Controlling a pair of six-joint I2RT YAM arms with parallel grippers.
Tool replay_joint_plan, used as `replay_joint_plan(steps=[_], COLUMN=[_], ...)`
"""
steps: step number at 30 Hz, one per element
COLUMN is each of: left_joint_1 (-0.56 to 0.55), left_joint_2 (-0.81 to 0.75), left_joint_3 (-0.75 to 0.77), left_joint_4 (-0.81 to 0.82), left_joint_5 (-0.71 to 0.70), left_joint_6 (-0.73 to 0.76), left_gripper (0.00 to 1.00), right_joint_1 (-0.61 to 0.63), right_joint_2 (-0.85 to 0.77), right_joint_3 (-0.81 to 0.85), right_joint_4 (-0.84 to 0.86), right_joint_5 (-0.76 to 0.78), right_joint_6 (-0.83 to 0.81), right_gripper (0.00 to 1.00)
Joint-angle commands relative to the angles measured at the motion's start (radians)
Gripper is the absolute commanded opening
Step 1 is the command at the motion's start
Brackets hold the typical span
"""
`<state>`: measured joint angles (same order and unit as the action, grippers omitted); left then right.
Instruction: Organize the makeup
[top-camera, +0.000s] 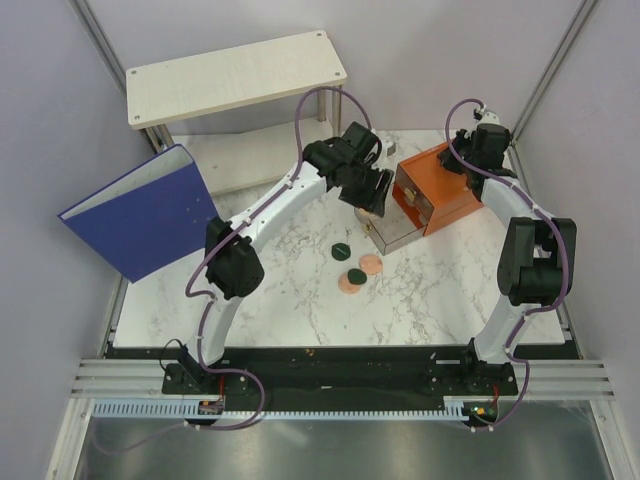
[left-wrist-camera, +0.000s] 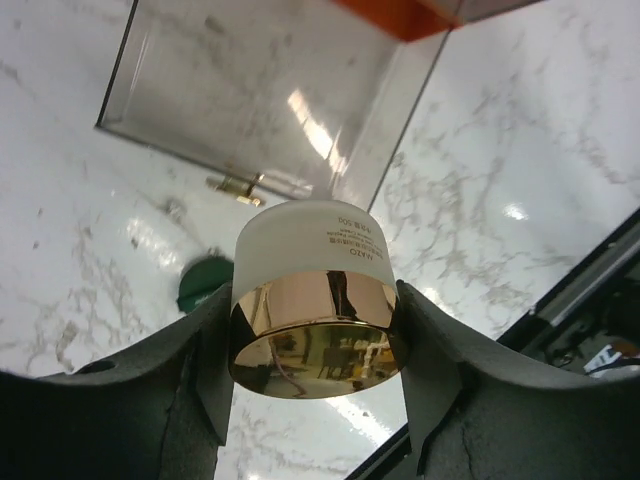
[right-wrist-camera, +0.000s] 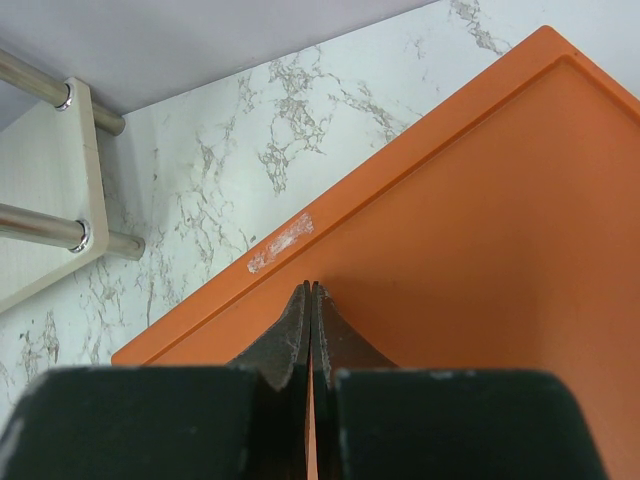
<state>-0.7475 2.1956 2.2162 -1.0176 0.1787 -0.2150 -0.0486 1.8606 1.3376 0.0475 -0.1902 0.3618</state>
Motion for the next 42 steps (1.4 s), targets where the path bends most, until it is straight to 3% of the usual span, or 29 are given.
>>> replay_joint_plan(steps=[1,6,15,18,22,25,34,42], left_joint_1=[-0.003,-0.001,-0.003,-0.003,-0.001,-0.003,-0.003,-0.003], left_joint_2=[0.087,0.151,0.24,0.26,0.28,0.283,0.296,0.3], left_joint_3=[0.15,0.177,0.198,0.198,0.192,0.174,0.174,0.183], left_joint_4=[0.062,0.195,0.356,0.379,0.384,0.373,0.344,0.335], left_joint_5=[0.152,0.31,0.28,0.263,0.262,0.26,0.237,0.222], left_joint_6=[-0.05,-0.155,-0.184,-0.182,-0.19,-0.184,-0.162,-0.15], left_gripper=[0.02,0.04,0.09,0.15,0.42,0.55,0.7,0.76], right_joint_1=[0.013,0.013,0.013,0.013,0.013,0.012,0.013,0.013], right_joint_2=[0.149,0.152,0.152,0.152,0.153,0.153,0.161,0.16], right_joint_3=[-0.115,-0.121,-0.13,-0.132,-0.132,-0.129,-0.123,-0.124], right_joint_4=[-0.416,-0.411,-0.406,-0.406,-0.406,-0.406,-0.406,-0.406], right_joint_5=[0.001,-0.002,-0.009,-0.009,-0.011,-0.005,-0.011,-0.009], right_joint_6=[-0.044,-0.041,-0.04,-0.041,-0.043,-0.046,-0.046,-0.046], right_gripper=[0.0,0.0,0.0,0.0,0.0,0.0,0.0,0.0])
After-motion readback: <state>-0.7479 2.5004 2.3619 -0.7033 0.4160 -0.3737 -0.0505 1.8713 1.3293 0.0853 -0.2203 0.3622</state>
